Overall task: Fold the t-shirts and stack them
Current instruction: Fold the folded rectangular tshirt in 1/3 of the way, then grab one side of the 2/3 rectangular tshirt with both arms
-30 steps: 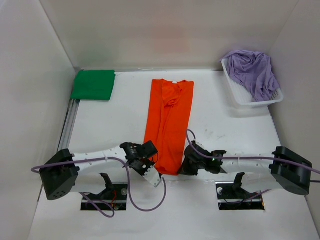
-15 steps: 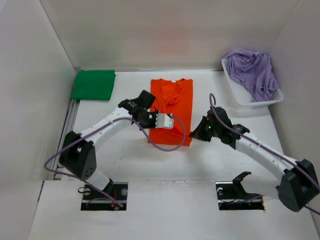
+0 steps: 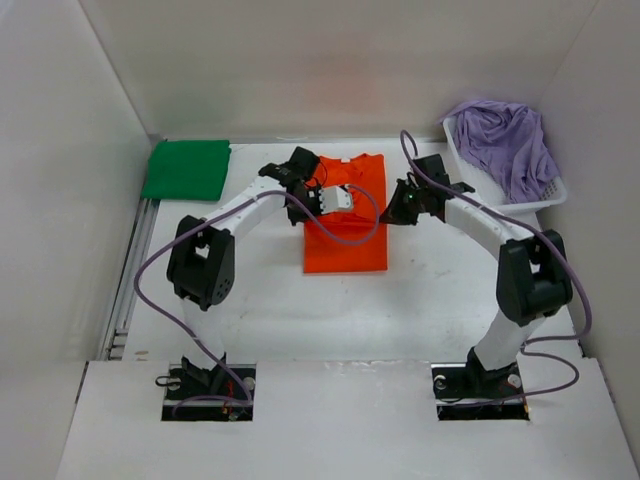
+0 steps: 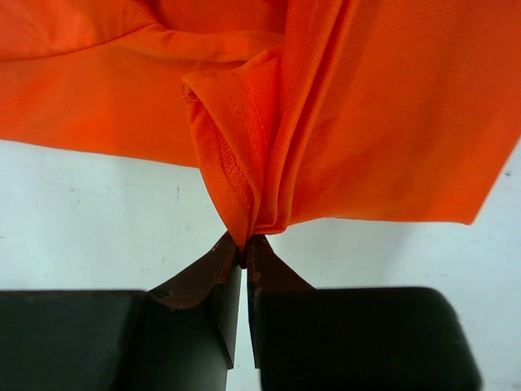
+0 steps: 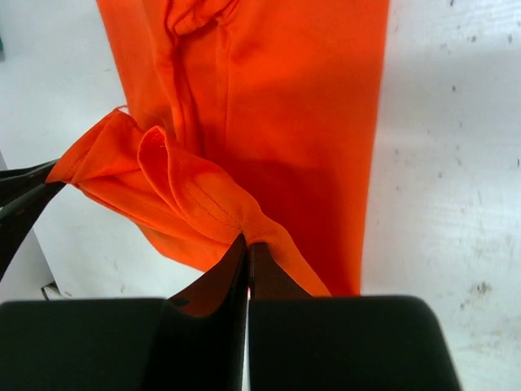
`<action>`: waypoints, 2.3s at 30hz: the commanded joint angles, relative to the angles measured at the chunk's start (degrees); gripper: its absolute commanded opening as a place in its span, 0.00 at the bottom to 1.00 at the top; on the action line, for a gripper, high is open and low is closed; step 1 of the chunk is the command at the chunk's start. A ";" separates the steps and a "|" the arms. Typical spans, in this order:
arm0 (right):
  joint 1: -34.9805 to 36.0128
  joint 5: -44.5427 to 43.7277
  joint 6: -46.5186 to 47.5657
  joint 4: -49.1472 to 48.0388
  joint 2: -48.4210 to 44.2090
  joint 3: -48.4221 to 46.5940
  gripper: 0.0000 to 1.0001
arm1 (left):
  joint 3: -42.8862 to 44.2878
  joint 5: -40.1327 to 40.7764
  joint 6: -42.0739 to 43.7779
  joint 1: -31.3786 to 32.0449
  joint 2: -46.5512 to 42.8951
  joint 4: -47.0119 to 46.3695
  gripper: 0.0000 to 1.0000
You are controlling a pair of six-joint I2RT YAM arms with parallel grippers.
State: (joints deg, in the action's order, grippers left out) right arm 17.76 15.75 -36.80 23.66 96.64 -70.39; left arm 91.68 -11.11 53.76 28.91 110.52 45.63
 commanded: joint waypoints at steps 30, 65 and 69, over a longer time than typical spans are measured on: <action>-0.94 -5.20 4.37 -2.83 3.56 -6.97 0.29 | -11.50 3.22 -1.73 -0.22 -12.95 -18.22 0.60; 3.73 -6.00 -8.29 -12.85 -1.28 20.91 0.29 | -32.71 5.49 1.62 11.04 -7.78 -26.99 0.22; 3.99 -5.20 -8.64 -12.85 -2.33 21.34 0.04 | -30.95 5.40 -0.58 10.16 -7.33 -25.42 0.05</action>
State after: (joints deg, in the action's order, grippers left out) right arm 21.67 10.15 -45.28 12.75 94.76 -49.19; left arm 59.35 -5.02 55.29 39.77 101.67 18.24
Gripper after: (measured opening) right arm 0.070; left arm 0.073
